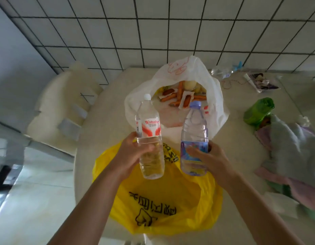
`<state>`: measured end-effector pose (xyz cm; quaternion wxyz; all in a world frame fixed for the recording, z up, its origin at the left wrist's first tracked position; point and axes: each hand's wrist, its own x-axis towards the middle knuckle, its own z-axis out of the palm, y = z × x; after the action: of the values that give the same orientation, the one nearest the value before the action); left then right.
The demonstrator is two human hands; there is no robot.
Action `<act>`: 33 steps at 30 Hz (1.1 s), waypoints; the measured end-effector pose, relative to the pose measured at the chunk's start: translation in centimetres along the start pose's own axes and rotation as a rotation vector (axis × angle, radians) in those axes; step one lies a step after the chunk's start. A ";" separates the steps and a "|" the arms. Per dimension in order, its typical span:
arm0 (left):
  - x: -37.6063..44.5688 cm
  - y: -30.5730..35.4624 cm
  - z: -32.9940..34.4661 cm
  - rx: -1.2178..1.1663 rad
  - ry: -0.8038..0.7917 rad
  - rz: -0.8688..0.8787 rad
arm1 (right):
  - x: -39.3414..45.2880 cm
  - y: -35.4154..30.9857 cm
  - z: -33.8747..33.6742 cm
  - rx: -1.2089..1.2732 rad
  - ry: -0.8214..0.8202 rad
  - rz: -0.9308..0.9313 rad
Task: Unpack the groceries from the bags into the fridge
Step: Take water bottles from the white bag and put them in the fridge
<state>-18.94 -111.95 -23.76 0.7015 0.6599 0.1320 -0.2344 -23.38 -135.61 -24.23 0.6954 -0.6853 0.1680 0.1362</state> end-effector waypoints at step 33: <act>-44.1 -26.3 -19.4 -0.269 0.774 0.002 | -29.4 16.9 30.0 -0.541 -0.542 -0.230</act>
<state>-67.49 -86.49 -26.53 0.6804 0.6018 0.4150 0.0510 -55.74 -104.08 -27.06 0.5199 -0.7971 -0.1415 0.2725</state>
